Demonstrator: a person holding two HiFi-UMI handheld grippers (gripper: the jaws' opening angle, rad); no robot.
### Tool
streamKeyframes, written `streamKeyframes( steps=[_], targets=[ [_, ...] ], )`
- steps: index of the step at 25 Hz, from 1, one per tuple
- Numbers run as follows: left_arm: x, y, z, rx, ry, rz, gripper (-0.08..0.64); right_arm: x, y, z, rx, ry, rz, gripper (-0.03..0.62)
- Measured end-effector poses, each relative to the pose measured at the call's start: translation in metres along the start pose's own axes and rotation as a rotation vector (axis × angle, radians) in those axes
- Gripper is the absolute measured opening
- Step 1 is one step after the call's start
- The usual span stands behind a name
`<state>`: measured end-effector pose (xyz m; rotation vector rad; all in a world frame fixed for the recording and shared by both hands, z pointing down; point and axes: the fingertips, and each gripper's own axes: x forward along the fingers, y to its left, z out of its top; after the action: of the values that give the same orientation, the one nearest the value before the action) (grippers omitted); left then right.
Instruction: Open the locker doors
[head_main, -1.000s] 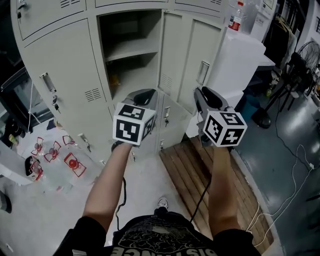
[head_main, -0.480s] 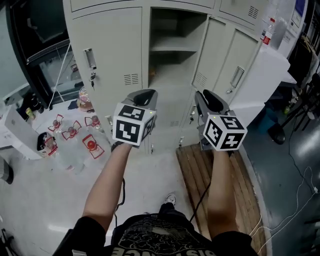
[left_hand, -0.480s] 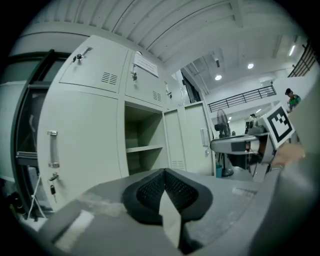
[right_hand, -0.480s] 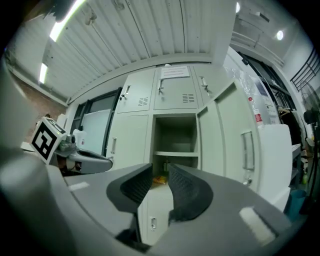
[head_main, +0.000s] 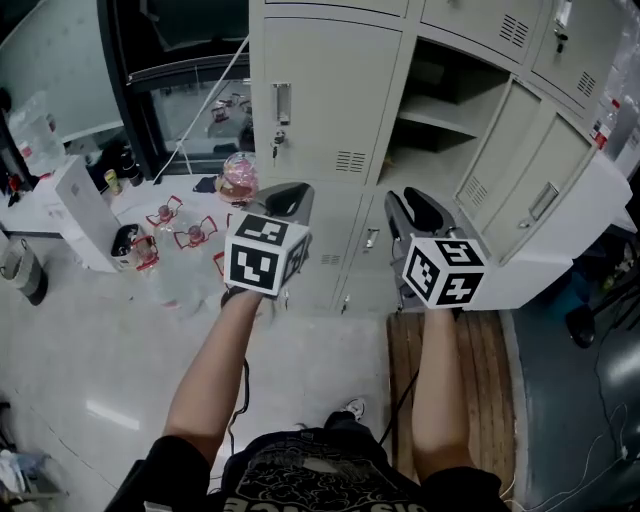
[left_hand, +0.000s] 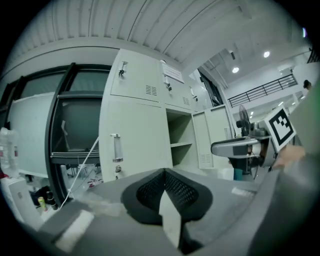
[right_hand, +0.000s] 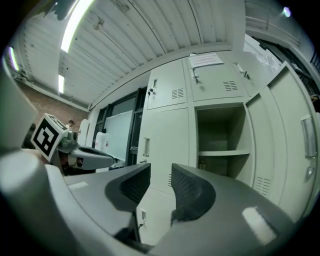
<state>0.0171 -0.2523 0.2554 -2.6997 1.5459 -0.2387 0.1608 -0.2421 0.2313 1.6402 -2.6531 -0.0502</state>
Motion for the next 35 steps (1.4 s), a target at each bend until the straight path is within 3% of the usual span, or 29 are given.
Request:
streamKeyframes(
  steps=[8,16,24,35],
  targets=[
    [-0.050,0.072,-0.016,-0.034,0.022,0.153,0.005,0.056,0.076,0.001,-0.002,0.010,0.171,0.138],
    [-0.065,0.122,-0.029,-0.050,0.040,0.263,0.005,0.110,0.119,-0.002,-0.009,0.016,0.296,0.167],
    [-0.037,0.165,-0.032,-0.047,0.060,0.321,0.005,0.179,0.132,-0.004,0.008,0.007,0.382,0.182],
    [0.004,0.197,-0.029,-0.042,0.089,0.347,0.005,0.249,0.137,0.006,0.035,-0.018,0.458,0.223]
  ],
)
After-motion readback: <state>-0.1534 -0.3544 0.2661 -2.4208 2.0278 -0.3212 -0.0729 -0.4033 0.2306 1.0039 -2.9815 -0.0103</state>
